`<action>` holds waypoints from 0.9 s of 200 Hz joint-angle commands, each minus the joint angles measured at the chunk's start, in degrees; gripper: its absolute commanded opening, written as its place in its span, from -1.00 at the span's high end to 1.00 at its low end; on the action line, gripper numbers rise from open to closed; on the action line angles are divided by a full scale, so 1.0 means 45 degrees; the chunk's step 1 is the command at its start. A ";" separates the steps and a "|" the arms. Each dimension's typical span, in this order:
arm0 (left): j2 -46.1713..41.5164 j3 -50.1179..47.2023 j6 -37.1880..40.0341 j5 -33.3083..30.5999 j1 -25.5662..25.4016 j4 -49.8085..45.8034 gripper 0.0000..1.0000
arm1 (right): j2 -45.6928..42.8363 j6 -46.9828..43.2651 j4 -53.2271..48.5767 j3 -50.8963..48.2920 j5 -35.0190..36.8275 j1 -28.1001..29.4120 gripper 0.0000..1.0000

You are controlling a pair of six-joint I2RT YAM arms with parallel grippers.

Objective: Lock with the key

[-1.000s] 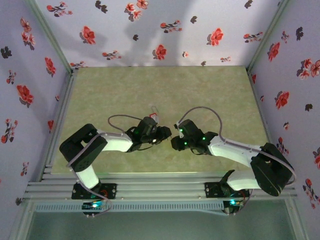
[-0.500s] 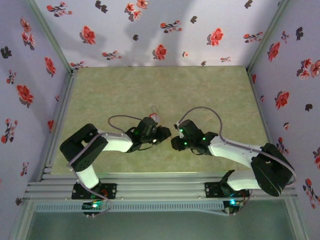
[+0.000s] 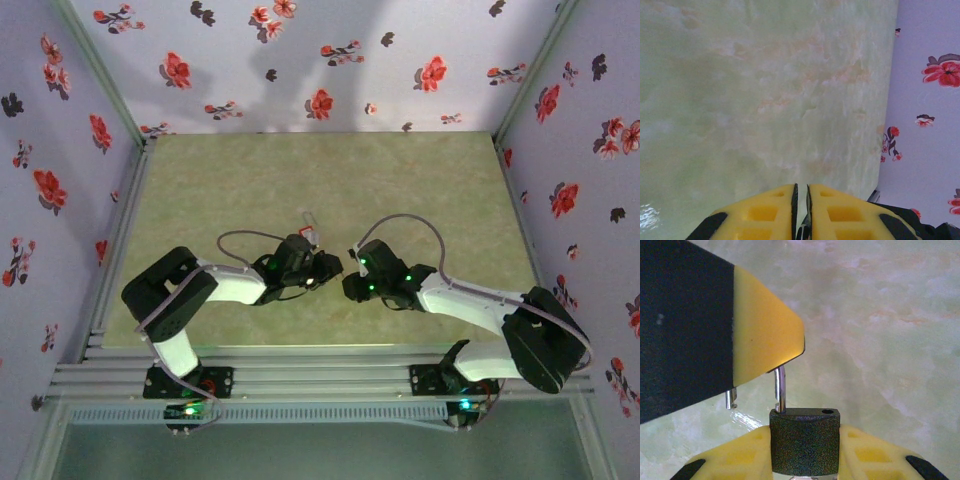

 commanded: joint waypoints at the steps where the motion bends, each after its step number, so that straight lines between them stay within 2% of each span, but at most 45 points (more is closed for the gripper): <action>1: 0.0236 -0.0165 -0.0089 0.0195 -0.0106 0.0193 0.71 | -0.0261 0.0045 0.0325 -0.0015 -0.0051 0.0075 0.42; 19: 0.0256 -0.0165 -0.0089 0.0186 -0.0106 0.0163 0.78 | -0.0294 0.0040 0.0309 -0.0018 -0.0034 0.0076 0.42; 42: 0.0276 -0.0155 -0.0086 0.0203 -0.0094 0.0125 1.00 | -0.0335 0.0038 0.0309 -0.0015 -0.0028 0.0074 0.42; 89: 0.0165 -0.0168 -0.0108 0.0075 -0.0074 -0.0148 1.00 | -0.0423 0.0026 0.0319 -0.0073 -0.0052 0.0066 0.40; 144: -0.0308 -0.0038 0.0009 -0.0331 -0.0047 -0.1066 1.00 | -0.0577 -0.0023 0.0348 -0.0160 -0.0155 0.0076 0.13; 180: -0.0407 -0.0013 -0.0040 -0.0350 -0.0038 -0.1220 1.00 | -0.0555 -0.0041 0.0460 -0.0216 -0.0364 0.0071 0.05</action>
